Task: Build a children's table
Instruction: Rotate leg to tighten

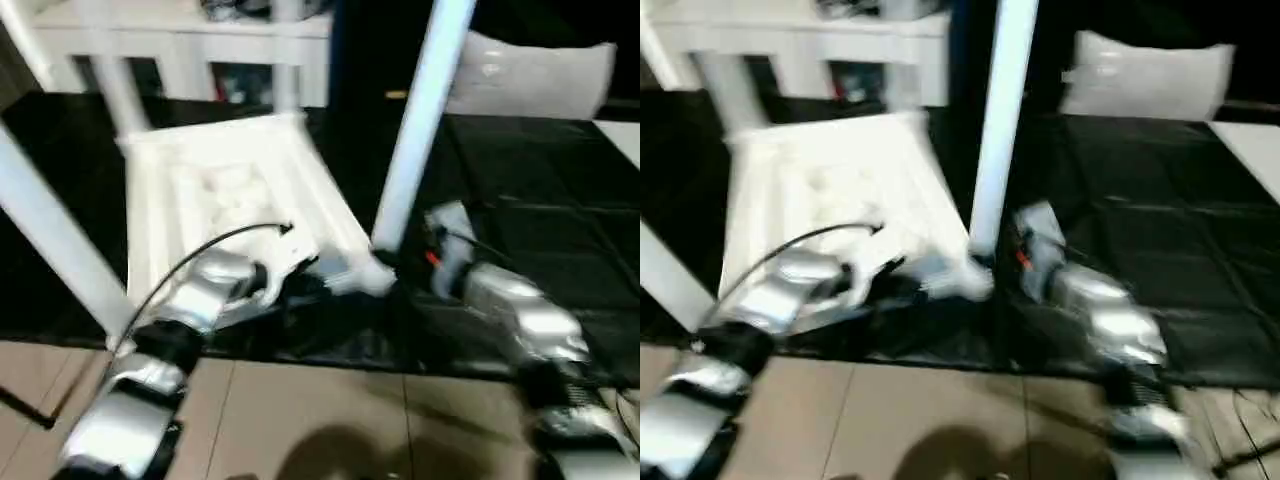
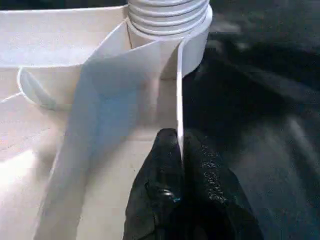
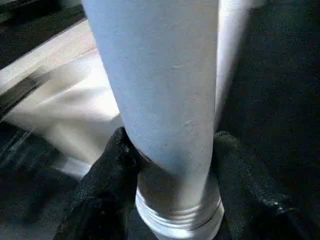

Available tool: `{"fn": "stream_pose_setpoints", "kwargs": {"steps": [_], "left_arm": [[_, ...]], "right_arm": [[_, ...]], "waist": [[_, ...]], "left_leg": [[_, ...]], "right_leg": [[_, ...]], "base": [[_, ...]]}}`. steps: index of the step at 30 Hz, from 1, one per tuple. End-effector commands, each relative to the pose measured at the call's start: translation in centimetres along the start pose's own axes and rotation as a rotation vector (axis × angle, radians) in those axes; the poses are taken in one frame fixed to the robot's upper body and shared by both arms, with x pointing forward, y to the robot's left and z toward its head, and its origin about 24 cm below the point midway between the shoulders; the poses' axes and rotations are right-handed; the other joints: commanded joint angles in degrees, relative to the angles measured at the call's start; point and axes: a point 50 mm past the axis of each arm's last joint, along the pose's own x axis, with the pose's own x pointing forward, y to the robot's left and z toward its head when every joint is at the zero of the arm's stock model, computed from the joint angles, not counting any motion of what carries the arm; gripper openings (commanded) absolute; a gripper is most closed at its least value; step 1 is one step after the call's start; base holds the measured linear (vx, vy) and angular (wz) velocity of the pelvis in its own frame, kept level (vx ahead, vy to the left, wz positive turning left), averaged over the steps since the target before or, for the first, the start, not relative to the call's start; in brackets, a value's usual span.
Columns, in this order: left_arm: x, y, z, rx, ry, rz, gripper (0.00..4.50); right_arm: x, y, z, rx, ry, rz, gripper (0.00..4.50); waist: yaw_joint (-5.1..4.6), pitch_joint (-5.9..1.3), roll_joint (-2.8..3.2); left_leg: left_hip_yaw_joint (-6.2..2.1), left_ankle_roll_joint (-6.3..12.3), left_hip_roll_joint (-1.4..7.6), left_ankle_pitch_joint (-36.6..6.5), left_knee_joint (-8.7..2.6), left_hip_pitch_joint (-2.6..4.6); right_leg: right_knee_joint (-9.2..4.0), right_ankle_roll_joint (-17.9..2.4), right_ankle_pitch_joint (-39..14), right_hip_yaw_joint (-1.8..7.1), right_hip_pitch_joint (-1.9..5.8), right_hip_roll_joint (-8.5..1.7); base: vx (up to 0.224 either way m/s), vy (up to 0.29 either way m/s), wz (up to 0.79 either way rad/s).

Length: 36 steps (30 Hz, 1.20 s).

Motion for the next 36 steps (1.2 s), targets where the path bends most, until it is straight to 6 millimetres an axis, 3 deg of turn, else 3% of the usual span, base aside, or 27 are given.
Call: {"fn": "stream_pose_setpoints", "kwargs": {"steps": [1,3,5,7,9,11,12,13,15,16,18,19,21,23,27,30,33,34,36], "left_arm": [[2.1,-1.1,2.5,0.006,-0.082,0.011,0.00],[2.3,-1.1,2.6,0.000,-0.081,0.033,0.00],[2.4,-1.2,2.9,0.002,-0.091,0.045,0.00],[2.4,-1.3,3.1,0.001,-0.101,0.042,0.00],[2.4,-1.3,3.1,0.002,-0.102,0.041,0.00],[1.7,-1.3,2.8,0.087,-0.101,-0.009,0.00],[1.6,-1.3,2.7,0.096,-0.099,-0.016,0.00],[0.8,-1.4,2.2,0.169,-0.101,-0.081,0.00],[0.3,-1.5,1.9,0.203,-0.106,-0.123,0.00],[0.1,-1.4,1.7,0.210,-0.102,-0.133,0.00],[-0.6,-1.1,1.1,0.235,-0.077,-0.161,0.00],[-1.0,-1.1,0.9,0.262,-0.068,-0.197,0.00],[-1.4,-1.1,0.6,0.276,-0.054,-0.235,0.00],[-2.0,-1.1,0.3,0.302,-0.040,-0.295,0.00],[-2.7,-1.2,-0.3,0.356,0.005,-0.385,0.00],[-3.0,-1.2,-0.4,0.376,0.019,-0.431,0.00],[-3.3,-1.2,-0.5,0.391,0.035,-0.470,0.00],[-3.5,-1.2,-0.6,0.402,0.044,-0.491,0.00],[-3.6,-1.2,-0.6,0.407,0.049,-0.507,0.00]], "right_arm": [[2.3,3.2,-0.6,0.052,0.002,0.077,1.96],[2.4,3.4,-0.5,0.032,-0.016,0.077,2.52],[2.4,3.6,-0.1,0.036,-0.060,0.077,2.66],[1.9,3.3,0.2,0.050,-0.087,0.088,2.72],[1.9,3.3,0.2,0.050,-0.090,0.090,2.99],[0.1,1.8,0.4,-0.021,-0.101,0.146,3.08],[-0.1,1.6,0.4,-0.030,-0.102,0.153,3.16],[-1.4,0.8,0.6,-0.060,-0.101,0.215,3.41],[-2.2,0.3,0.9,-0.070,-0.098,0.265,3.47],[-2.6,0.1,1.0,-0.098,-0.089,0.285,3.52],[-3.7,-0.5,1.2,-0.164,-0.054,0.350,3.62],[-4.2,-0.6,1.5,-0.195,-0.045,0.393,3.84],[-4.7,-0.6,1.7,-0.214,-0.034,0.450,3.84],[-5.4,-0.6,1.8,-0.265,0.003,0.555,3.84],[-6.1,-0.5,1.4,-0.327,0.078,0.684,3.84],[-6.3,-0.5,0.9,-0.344,0.130,0.755,3.47],[-6.4,-0.3,0.6,-0.351,0.172,0.809,3.38],[-6.3,-0.2,0.5,-0.354,0.183,0.833,3.10],[-6.2,-0.1,0.3,-0.355,0.193,0.852,3.10]], "waist": [[0.29,-3.39,-0.31],[0.36,-3.61,-0.31],[0.32,-3.57,-0.04],[0.51,-3.87,-0.15],[0.60,-3.89,-0.27],[0.72,-3.89,-0.13],[1.23,-4.06,-0.44],[1.48,-4.18,-0.48],[1.93,-4.53,-0.30],[1.98,-4.79,-0.24],[2.49,-4.88,-0.18],[2.65,-4.80,-0.06],[2.94,-4.61,-0.01],[3.53,-4.49,0.10],[4.38,-4.45,0.00],[4.85,-4.44,-0.07],[5.09,-4.45,-0.15],[5.13,-4.46,-0.15],[5.20,-4.56,-0.09]], "left_leg": [[-1.27,3.06,2.35,-7.6,-3.80,-0.15],[-1.37,3.37,2.81,-7.3,-4.06,-0.11],[-1.45,3.55,3.13,-7.8,-4.21,-0.07],[-1.55,4.20,3.49,-6.6,-4.32,-0.17],[-1.38,4.68,3.42,-5.7,-4.23,-0.29],[-1.31,4.96,3.36,-5.4,-4.16,-0.45],[-1.19,6.09,3.13,-4.7,-3.98,-0.69],[-1.23,6.99,3.04,-3.2,-3.91,-0.91],[-1.31,7.97,3.21,-1.3,-3.73,-1.10],[-1.32,8.85,3.49,0.9,-3.47,-1.38],[-1.18,9.64,3.64,2.0,-3.12,-1.34],[-1.25,9.85,3.63,1.8,-3.11,-1.45],[-1.10,9.92,3.76,0.6,-3.15,-1.49],[-1.11,8.92,4.00,-1.2,-3.31,-1.11],[-1.08,7.89,4.22,-2.7,-3.38,-0.86],[-1.08,7.14,4.10,-3.3,-3.43,-0.90],[-1.07,7.01,4.06,-3.0,-3.44,-0.96],[-1.13,7.09,4.09,-2.8,-3.45,-1.02],[-1.14,7.05,4.06,-2.4,-3.39,-1.02]], "right_leg": [[-7.65,1.7,-33.8,2.43,2.99,-5.93],[-7.20,0.8,-30.0,2.64,3.12,-6.07],[-6.89,-0.3,-27.9,2.91,2.98,-6.06],[-5.67,-3.5,-21.9,3.63,3.22,-6.28],[-5.23,-5.1,-19.8,3.92,3.33,-6.36],[-5.22,-5.3,-19.6,3.94,3.46,-6.38],[-5.18,-4.7,-19.6,4.07,3.93,-6.47],[-4.95,-4.5,-17.8,4.08,4.00,-6.33],[-4.32,-4.8,-14.5,4.10,4.05,-6.21],[-3.45,-5.8,-9.9,4.06,3.95,-6.08],[-3.07,-7.4,-7.4,3.86,3.66,-6.04],[-3.10,-7.5,-7.7,3.75,3.58,-6.00],[-3.48,-7.1,-9.9,3.69,3.43,-6.09],[-3.95,-6.2,-14.0,3.68,3.21,-6.14],[-3.82,-6.8,-14.3,3.89,3.01,-6.23],[-3.94,-6.6,-15.8,3.89,3.15,-6.39],[-3.93,-6.3,-16.1,3.92,3.20,-6.27],[-3.88,-6.2,-15.9,3.89,3.20,-6.32],[-3.80,-6.3,-15.5,3.86,3.18,-6.31]], "base": [[0.000,0.000,0.00],[0.000,0.000,0.00],[0.000,0.000,0.00],[0.000,0.000,0.00],[0.000,0.000,0.00],[0.000,0.000,0.00],[0.000,0.000,0.00],[0.000,0.000,0.00],[0.000,0.000,0.00],[0.000,0.000,0.00],[0.000,0.000,0.00],[0.000,0.000,0.00],[0.000,0.000,0.00],[0.000,0.000,0.00],[0.000,0.000,0.00],[0.000,0.000,0.00],[0.000,0.000,0.00],[0.000,0.000,0.00],[0.000,0.000,0.00]]}}
